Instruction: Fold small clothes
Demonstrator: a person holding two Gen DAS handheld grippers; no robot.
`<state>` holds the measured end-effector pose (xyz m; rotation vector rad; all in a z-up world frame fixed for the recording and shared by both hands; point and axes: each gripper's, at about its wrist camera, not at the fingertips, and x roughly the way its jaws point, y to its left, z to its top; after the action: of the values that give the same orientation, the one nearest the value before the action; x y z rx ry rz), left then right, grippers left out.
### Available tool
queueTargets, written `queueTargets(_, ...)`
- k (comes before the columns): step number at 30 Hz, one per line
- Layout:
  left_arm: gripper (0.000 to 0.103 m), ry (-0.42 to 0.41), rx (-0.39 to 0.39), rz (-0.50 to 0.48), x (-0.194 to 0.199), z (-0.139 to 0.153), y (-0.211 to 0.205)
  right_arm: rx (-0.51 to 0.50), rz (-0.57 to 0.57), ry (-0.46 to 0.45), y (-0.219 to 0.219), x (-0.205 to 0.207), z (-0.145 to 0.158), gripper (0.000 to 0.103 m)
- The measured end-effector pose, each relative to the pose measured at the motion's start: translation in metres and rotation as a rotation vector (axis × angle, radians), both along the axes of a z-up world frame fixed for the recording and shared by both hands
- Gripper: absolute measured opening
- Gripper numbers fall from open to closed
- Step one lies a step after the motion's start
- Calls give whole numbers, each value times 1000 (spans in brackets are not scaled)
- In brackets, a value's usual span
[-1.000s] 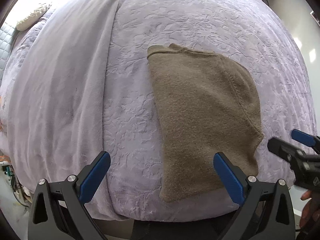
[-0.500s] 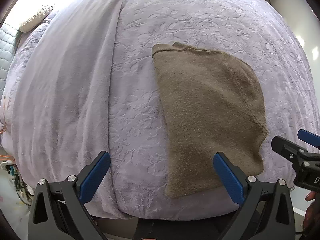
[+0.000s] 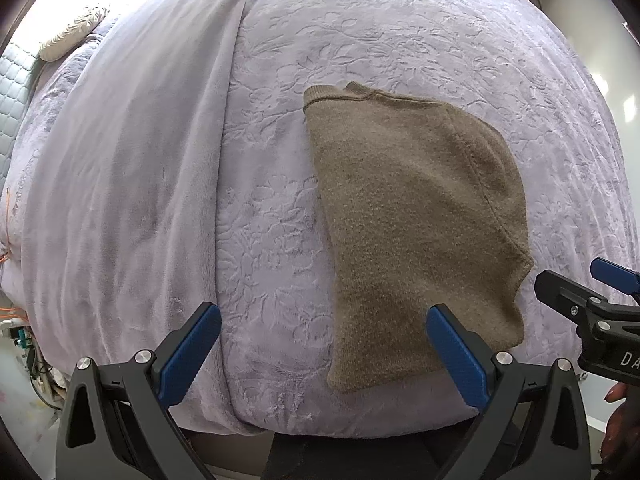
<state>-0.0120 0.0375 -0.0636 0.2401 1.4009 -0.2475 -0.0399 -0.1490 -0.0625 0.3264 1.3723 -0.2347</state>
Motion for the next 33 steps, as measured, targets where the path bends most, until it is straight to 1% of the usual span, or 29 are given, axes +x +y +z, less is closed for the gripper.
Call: queueTargets(33,103,39,0,-1,5,-6,-1,-20,10,16,-1,10,-3,103)
